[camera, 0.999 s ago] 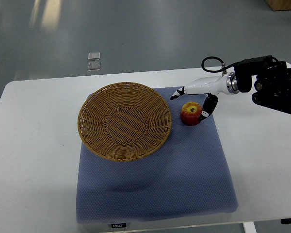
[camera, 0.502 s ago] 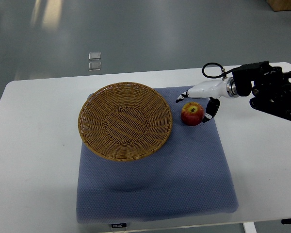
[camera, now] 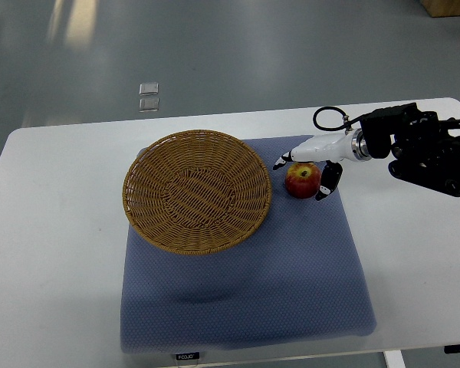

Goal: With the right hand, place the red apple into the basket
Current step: 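Lower the right hand around the red apple and close the fingers, then lift the apple with the right hand and carry it over the basket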

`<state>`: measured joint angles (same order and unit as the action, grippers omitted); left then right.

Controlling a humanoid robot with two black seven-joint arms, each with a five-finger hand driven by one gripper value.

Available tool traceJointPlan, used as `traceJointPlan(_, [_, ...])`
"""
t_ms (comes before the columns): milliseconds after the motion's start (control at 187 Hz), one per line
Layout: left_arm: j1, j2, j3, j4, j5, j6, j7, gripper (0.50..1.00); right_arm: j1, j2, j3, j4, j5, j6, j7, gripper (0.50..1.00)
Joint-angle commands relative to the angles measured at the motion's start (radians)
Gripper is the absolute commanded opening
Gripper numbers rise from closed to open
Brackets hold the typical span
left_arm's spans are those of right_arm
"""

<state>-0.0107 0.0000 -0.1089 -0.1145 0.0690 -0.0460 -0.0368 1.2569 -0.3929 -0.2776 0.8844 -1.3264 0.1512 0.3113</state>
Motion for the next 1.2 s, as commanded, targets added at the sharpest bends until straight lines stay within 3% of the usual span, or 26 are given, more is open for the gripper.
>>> traceJointPlan(0, [0.000,0.000,0.000,0.001,0.000,0.000,0.000,1.000,-0.001,0.002,0.000,-0.002,0.000,-0.001,-0.001,0.913])
traceJointPlan(321, [0.000,0.000,0.000,0.001,0.000,0.000,0.000,1.000,-0.008,0.002,0.001,-0.007,0.000,-0.001,-0.008,0.891])
traceJointPlan(444, [0.000,0.000,0.000,-0.001,0.000,0.000,0.000,1.000,-0.008,0.015,0.000,-0.009,0.000,-0.001,-0.008,0.834])
traceJointPlan(561, [0.000,0.000,0.000,-0.001,0.000,0.000,0.000,1.000,-0.008,0.017,-0.002,-0.009,-0.002,0.001,-0.008,0.821])
traceJointPlan(567, [0.000,0.000,0.000,-0.001,0.000,0.000,0.001,1.000,-0.007,0.017,-0.002,-0.009,-0.002,0.001,-0.008,0.795])
traceJointPlan(689, [0.000,0.000,0.000,-0.001,0.000,0.000,0.000,1.000,-0.008,0.019,-0.002,-0.012,-0.002,0.001,-0.008,0.750])
traceJointPlan(850, [0.000,0.000,0.000,0.001,0.000,0.000,0.000,1.000,-0.005,0.017,-0.002,-0.013,-0.002,0.001,-0.009,0.656])
traceJointPlan(1197, [0.000,0.000,0.000,-0.001,0.000,0.000,0.000,1.000,0.010,0.014,0.001,-0.013,-0.002,0.004,-0.008,0.654])
